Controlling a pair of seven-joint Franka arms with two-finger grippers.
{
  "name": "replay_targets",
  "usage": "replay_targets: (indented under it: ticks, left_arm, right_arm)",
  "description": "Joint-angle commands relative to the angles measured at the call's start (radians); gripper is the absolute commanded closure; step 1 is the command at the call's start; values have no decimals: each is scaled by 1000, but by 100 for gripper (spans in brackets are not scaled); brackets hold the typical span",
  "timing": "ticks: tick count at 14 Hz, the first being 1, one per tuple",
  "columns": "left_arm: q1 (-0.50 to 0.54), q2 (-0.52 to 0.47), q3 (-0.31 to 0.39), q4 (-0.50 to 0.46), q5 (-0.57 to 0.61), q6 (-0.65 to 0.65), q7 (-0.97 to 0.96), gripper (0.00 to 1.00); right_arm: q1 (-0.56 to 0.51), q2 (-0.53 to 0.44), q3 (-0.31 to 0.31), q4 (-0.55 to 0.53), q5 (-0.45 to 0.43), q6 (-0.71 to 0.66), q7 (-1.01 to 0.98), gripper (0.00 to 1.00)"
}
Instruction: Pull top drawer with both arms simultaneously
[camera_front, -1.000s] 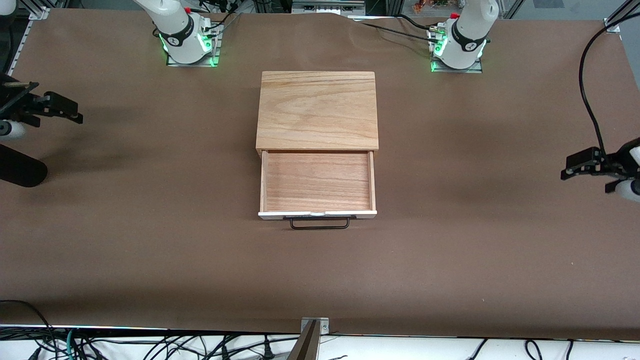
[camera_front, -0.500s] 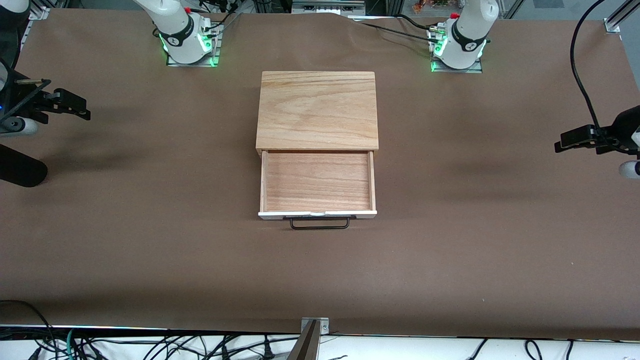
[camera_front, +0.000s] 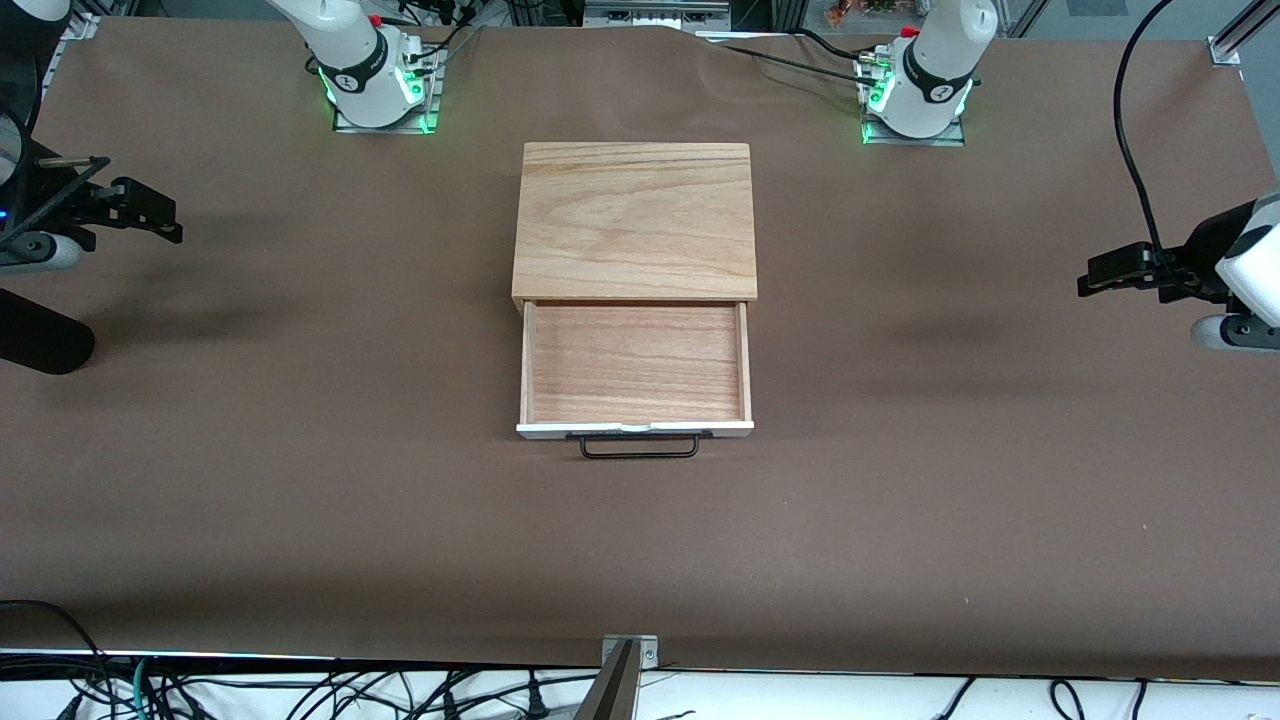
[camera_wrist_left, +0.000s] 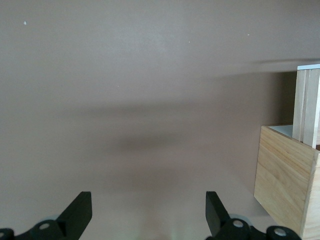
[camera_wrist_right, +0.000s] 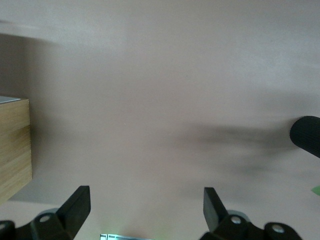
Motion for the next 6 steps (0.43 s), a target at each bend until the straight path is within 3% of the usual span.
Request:
replay_targets:
  ticks: [1, 6]
  left_arm:
    - [-4, -20, -4, -29, 24, 13, -10, 0]
    - [-6, -19, -4, -28, 19, 13, -10, 0]
  right_arm:
    - [-6, 10, 7, 21, -3, -9, 9, 0]
    - [-6, 10, 9, 21, -3, -4, 6, 0]
